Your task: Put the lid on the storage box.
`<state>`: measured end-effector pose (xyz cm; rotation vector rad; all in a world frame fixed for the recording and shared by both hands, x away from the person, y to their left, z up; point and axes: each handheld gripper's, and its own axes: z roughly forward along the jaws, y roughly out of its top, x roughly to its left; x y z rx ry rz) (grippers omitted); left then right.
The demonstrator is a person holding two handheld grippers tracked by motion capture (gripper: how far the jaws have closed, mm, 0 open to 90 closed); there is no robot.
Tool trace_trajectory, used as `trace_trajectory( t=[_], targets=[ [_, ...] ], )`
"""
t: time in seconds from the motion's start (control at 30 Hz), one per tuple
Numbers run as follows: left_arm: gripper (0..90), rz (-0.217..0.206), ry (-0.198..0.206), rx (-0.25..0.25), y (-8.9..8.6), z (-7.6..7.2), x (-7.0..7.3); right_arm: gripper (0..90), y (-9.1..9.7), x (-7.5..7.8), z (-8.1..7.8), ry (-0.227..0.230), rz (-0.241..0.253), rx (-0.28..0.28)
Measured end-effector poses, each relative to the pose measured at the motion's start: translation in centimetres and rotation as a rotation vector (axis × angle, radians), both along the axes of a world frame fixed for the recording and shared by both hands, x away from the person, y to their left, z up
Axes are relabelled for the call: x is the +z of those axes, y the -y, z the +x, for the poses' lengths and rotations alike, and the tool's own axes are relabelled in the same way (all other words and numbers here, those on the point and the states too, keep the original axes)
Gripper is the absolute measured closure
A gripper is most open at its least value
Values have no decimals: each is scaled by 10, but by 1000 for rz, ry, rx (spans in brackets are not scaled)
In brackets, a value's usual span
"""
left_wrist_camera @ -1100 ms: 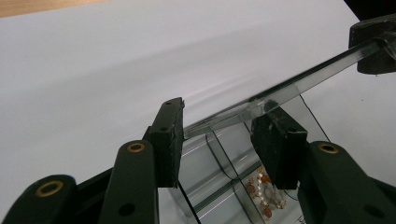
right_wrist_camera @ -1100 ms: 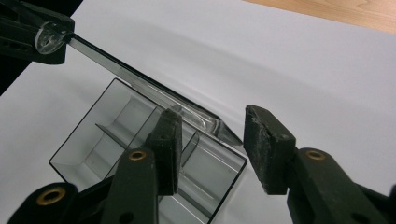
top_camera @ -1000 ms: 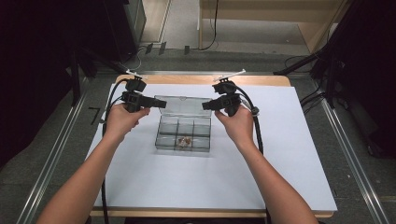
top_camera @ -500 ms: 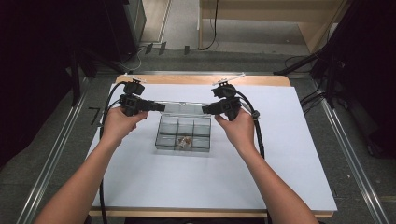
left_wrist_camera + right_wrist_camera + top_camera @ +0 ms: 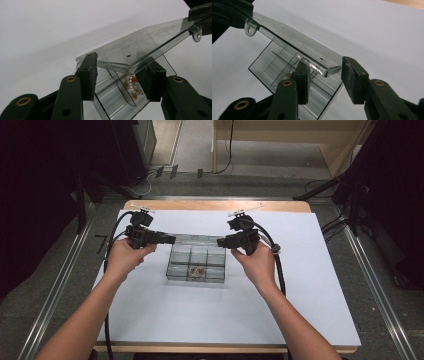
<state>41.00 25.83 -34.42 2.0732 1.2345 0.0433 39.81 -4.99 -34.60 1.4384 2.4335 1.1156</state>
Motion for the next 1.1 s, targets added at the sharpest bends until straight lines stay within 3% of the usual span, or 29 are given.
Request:
trace_trajectory(
  t=[1.1],
  targets=[
    [510, -2, 11, -9, -4, -26, -13, 611, 2, -12, -27, 19, -2, 19]
  ],
)
